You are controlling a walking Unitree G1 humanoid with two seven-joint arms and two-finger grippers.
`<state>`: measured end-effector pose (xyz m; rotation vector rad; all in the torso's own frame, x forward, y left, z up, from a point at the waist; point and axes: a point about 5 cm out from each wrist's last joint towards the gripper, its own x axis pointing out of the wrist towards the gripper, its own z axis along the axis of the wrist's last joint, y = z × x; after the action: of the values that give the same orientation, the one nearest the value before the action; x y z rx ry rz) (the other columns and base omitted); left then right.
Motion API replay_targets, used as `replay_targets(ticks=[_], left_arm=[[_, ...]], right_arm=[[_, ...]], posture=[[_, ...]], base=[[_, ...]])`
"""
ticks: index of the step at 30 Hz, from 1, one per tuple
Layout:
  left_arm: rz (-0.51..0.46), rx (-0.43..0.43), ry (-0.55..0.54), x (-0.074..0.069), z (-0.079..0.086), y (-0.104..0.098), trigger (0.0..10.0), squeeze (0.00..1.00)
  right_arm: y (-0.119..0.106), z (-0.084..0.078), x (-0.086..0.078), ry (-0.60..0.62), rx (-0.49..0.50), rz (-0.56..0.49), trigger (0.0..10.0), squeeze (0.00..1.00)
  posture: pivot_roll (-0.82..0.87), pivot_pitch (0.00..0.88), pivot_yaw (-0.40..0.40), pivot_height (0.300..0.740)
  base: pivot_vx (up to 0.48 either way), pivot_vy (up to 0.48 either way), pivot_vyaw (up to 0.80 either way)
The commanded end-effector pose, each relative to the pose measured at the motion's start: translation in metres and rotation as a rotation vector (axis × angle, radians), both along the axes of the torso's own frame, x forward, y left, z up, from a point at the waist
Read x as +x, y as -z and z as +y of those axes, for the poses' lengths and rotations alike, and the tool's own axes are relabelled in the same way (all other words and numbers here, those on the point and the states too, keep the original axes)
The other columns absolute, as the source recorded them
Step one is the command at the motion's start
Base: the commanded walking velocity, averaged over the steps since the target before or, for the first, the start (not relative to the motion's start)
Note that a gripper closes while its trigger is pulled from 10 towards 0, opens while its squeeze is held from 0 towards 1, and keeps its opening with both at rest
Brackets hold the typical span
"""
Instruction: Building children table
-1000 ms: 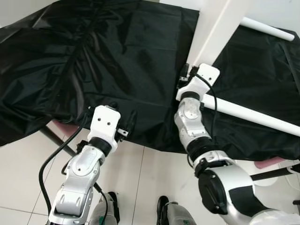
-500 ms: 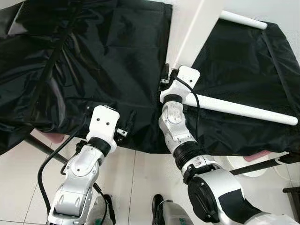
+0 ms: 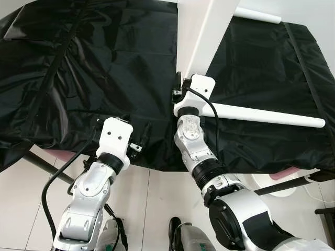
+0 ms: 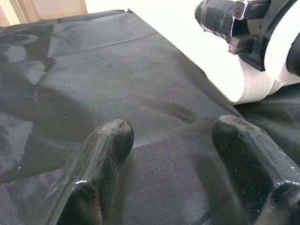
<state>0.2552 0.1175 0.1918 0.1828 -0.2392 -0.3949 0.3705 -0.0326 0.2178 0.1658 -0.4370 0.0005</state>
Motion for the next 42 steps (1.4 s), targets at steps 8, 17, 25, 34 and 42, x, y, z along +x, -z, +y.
replay_targets(ticks=[8, 17, 25, 34, 42], left_arm=[[0.008, 0.002, -0.023, 0.000, 0.002, 0.004, 10.0, 0.00], [0.016, 0.006, -0.018, 0.001, 0.003, 0.005, 10.0, 0.00], [0.048, -0.002, -0.045, 0.003, 0.011, 0.017, 10.0, 0.00], [0.036, -0.080, -0.179, 0.000, 0.051, 0.016, 10.0, 0.00], [0.029, -0.131, -0.285, 0.000, 0.081, 0.013, 10.0, 0.00]], right_arm=[[0.005, 0.074, -0.032, -0.233, 0.120, 0.052, 10.0, 0.00], [-0.003, 0.079, -0.034, -0.245, 0.138, 0.034, 10.0, 0.00], [-0.009, 0.108, -0.047, -0.343, 0.069, 0.013, 10.0, 0.00], [-0.016, 0.126, -0.056, -0.397, 0.031, -0.012, 10.0, 0.00], [-0.027, 0.142, -0.062, -0.457, 0.065, -0.004, 10.0, 0.00]], posture=[[0.33, 0.244, -0.059, 0.740], [0.32, 0.246, -0.046, 0.740], [0.32, 0.241, -0.033, 0.740], [0.35, 0.232, -0.058, 0.740], [0.36, 0.226, -0.069, 0.740]], base=[[0.000, 0.000, 0.00], [0.000, 0.000, 0.00], [0.000, 0.000, 0.00], [0.000, 0.000, 0.00], [0.000, 0.000, 0.00]])
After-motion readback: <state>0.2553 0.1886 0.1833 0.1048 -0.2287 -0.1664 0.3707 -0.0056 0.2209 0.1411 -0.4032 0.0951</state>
